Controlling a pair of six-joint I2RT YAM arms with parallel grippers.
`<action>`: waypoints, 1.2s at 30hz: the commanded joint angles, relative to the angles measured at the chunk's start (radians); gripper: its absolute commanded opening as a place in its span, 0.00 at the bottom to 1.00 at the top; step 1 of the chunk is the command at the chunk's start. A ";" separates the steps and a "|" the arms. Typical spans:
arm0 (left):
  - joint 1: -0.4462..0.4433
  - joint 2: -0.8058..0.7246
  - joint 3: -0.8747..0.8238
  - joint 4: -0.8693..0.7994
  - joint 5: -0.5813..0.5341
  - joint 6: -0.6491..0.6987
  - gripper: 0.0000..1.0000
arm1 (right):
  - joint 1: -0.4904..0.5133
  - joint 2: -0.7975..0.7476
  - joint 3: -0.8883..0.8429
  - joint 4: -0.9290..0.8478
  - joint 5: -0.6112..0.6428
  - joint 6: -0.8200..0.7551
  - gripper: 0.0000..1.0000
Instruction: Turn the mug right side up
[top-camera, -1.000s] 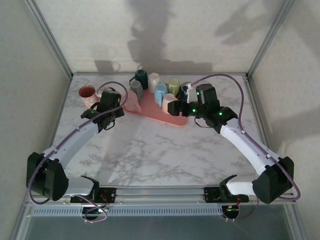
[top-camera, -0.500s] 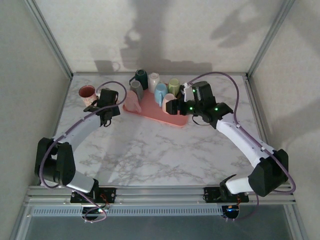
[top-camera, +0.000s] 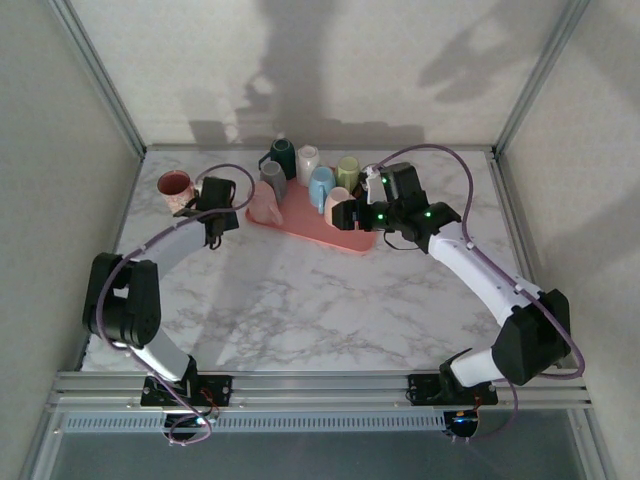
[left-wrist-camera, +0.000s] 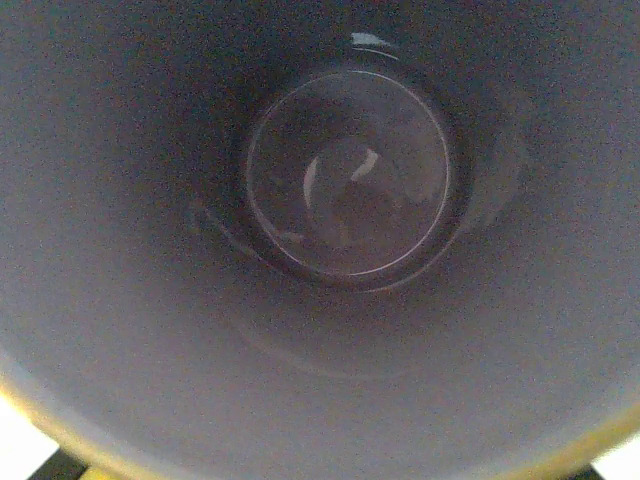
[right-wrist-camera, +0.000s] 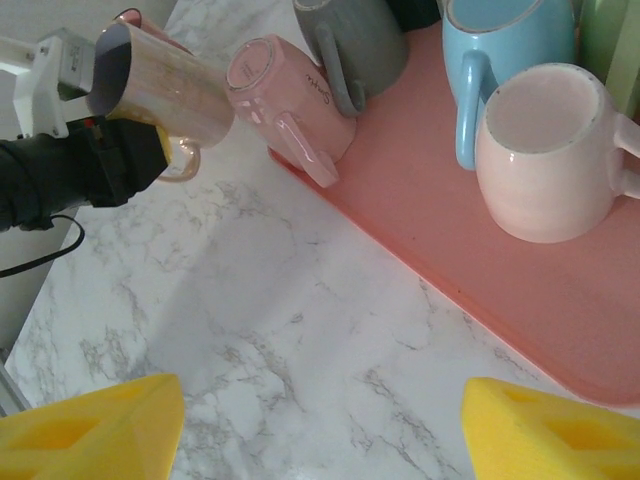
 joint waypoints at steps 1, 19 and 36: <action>0.010 0.022 0.068 0.098 -0.038 0.028 0.00 | -0.008 0.014 0.030 -0.004 -0.006 -0.005 0.74; 0.038 0.138 0.117 0.109 -0.023 0.042 0.29 | -0.017 0.070 0.046 -0.006 -0.029 -0.002 0.74; 0.039 -0.238 0.011 -0.097 0.256 0.078 0.70 | -0.032 0.053 0.100 -0.194 0.201 -0.305 0.70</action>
